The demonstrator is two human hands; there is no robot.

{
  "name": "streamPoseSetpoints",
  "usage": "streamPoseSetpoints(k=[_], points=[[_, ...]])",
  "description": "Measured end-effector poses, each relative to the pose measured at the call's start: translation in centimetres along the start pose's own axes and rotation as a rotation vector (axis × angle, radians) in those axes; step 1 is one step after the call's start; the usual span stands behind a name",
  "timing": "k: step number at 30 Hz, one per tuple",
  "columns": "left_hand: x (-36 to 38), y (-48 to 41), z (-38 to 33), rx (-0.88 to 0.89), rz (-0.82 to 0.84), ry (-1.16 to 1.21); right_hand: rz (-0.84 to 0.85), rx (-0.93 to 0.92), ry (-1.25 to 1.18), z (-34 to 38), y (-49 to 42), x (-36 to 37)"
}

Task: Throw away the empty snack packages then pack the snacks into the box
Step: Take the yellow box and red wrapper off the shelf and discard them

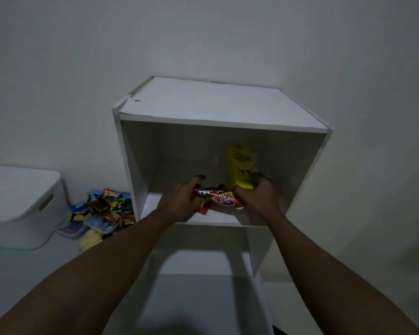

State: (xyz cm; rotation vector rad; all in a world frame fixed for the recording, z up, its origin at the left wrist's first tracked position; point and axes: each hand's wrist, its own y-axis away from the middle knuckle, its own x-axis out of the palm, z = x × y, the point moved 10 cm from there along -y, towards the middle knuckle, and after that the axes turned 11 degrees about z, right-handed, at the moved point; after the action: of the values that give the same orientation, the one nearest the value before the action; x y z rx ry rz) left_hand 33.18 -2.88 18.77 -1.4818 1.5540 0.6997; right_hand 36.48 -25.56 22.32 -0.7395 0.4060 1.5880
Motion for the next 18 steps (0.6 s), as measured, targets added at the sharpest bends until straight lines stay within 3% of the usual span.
streamPoseSetpoints(k=[11,18], points=[[-4.4,8.8,-4.2,-0.08,-0.102,0.049,0.032,-0.145,-0.106,4.2,6.8,-4.0],[-2.0,15.7,-10.3,-0.115,-0.141,0.102,0.048,-0.153,-0.03,2.1,15.4,-7.6]])
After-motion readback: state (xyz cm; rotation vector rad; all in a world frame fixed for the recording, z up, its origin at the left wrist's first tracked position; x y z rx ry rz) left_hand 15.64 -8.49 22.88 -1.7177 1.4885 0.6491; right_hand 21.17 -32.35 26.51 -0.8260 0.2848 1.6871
